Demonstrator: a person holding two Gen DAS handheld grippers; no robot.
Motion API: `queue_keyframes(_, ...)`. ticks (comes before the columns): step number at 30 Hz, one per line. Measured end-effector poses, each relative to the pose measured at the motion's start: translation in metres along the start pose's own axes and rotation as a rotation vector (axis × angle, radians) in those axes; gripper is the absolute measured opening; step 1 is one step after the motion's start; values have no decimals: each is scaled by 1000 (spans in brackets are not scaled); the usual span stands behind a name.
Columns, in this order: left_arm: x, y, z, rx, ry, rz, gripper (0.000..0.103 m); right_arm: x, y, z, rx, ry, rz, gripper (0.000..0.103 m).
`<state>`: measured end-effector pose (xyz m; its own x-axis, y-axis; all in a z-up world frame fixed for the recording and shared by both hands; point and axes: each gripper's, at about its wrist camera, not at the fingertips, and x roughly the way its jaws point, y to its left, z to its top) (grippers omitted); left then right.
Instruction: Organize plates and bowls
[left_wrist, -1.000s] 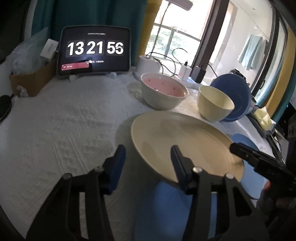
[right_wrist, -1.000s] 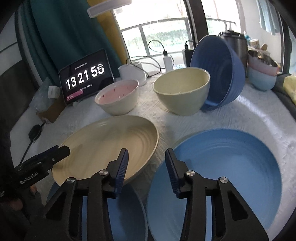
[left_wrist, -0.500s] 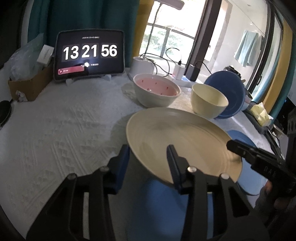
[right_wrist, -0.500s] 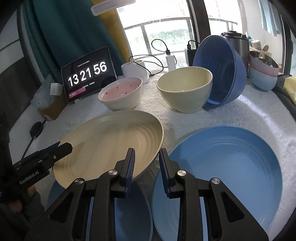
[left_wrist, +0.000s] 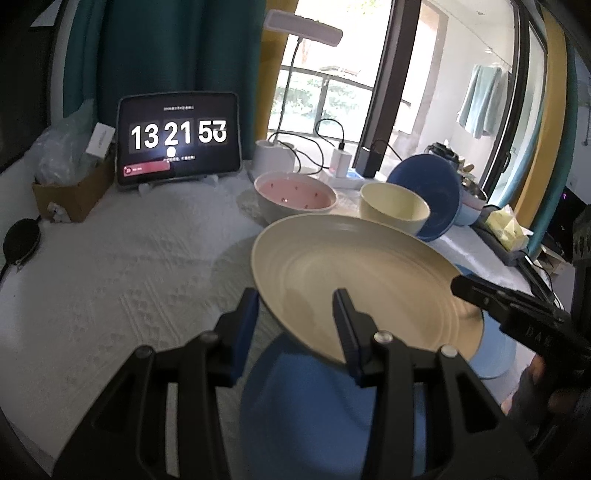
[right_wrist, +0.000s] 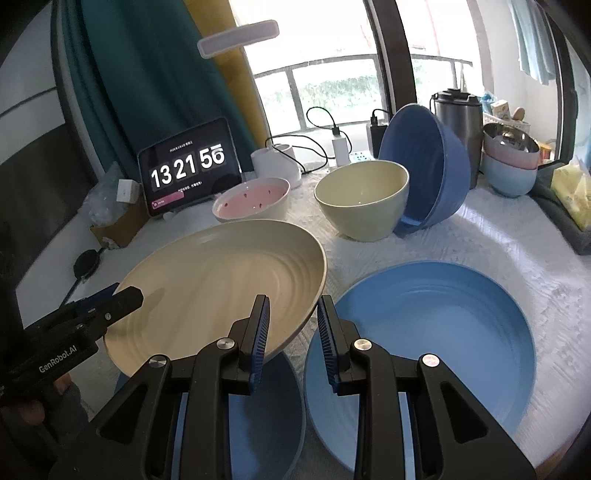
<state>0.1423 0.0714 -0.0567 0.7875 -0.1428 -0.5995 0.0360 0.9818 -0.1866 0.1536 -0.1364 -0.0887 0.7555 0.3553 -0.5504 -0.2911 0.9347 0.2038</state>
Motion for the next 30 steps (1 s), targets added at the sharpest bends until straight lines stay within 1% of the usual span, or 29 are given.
queue_keyframes(16, -34, -16, -15, 47, -25, 12, 43, -37, 4, -10, -9, -40, 3, 29)
queue_keyframes(23, -42, -23, -28, 59, -5, 23, 43, -47, 3, -18, -9, -35, 1, 29)
queue_keyframes(30, -45, -27, -43, 73, 30, 36, 43, -54, 3, -34, -8, -14, -1, 29)
